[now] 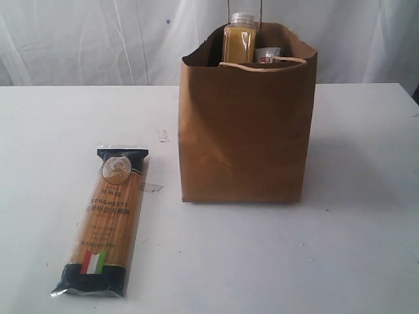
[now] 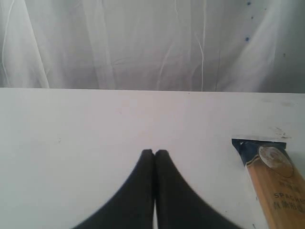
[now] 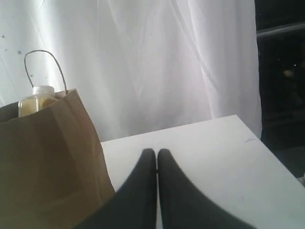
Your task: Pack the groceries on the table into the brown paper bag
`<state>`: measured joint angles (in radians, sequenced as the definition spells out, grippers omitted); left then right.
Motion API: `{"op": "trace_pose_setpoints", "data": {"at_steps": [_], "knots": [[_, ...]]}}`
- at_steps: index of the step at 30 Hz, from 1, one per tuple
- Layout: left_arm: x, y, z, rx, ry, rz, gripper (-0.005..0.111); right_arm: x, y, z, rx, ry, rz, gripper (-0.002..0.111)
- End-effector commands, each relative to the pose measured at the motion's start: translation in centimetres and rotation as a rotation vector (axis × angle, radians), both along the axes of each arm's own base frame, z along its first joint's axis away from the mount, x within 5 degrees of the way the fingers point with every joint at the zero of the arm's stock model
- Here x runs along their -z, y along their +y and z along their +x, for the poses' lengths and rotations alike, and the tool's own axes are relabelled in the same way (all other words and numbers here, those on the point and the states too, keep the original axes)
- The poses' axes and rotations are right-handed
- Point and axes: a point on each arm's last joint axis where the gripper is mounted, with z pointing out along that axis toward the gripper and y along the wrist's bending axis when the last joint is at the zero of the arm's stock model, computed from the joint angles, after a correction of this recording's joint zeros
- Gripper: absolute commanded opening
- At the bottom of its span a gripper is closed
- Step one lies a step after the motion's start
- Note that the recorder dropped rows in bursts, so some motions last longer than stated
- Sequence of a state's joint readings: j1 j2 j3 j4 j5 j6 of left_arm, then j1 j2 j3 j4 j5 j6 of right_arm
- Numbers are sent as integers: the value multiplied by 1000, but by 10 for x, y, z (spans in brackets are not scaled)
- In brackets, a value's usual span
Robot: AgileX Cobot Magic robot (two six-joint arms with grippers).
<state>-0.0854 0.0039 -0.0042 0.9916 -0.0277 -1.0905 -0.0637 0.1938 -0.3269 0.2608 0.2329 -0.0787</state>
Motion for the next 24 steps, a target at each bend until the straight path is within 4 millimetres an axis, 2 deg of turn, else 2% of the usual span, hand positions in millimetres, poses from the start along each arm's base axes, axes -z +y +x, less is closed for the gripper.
{"op": "trace_pose_setpoints", "data": {"at_steps": [1, 4, 7, 14, 20, 24], "knots": [[1, -1, 0, 10, -3, 10, 1, -4, 1, -17, 5, -95, -4, 0], [1, -1, 0, 10, -3, 10, 1, -7, 2, -33, 6, -185, -14, 0], [1, 0, 0, 5, 1, 10, 1, -11, 1, -34, 19, -219, -28, 0], [1, -1, 0, 11, -4, 10, 1, 2, -3, -28, 74, -202, -194, 0], [1, -1, 0, 11, -4, 10, 1, 25, -5, -18, 100, -172, -315, 0], [1, -1, 0, 9, -2, 10, 1, 54, -6, -11, 90, -83, -231, 0]]}}
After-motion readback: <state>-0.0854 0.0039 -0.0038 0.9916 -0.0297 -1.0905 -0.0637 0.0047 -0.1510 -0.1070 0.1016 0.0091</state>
